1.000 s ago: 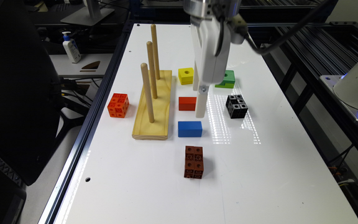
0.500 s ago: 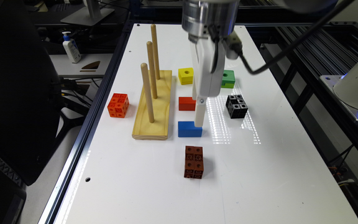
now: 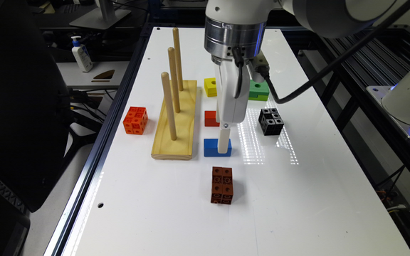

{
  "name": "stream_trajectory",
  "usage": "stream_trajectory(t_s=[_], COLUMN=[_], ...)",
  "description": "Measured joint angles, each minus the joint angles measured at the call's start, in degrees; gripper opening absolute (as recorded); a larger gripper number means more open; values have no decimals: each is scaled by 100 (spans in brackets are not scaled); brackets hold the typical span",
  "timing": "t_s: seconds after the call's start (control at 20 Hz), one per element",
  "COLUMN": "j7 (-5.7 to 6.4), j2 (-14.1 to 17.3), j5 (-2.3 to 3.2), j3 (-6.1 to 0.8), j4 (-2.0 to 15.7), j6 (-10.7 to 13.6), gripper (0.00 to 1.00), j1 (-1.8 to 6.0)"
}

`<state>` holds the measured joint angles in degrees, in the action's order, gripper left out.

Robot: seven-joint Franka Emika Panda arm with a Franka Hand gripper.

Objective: Pick up narrow blue stick.

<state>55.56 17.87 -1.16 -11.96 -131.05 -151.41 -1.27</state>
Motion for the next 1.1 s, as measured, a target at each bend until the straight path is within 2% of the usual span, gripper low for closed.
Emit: stream_trajectory(t_s=[0.35, 0.6, 0.75, 1.1], j7=[5, 5, 5, 15], j2=[12, 232, 435, 653], j5=[0, 13, 36, 39], j3=[-1, 0, 5, 5], j4=[20, 49, 139, 404], j6=[0, -114, -214, -212], gripper=[100, 100, 100, 100], j1=[-17, -17, -18, -52])
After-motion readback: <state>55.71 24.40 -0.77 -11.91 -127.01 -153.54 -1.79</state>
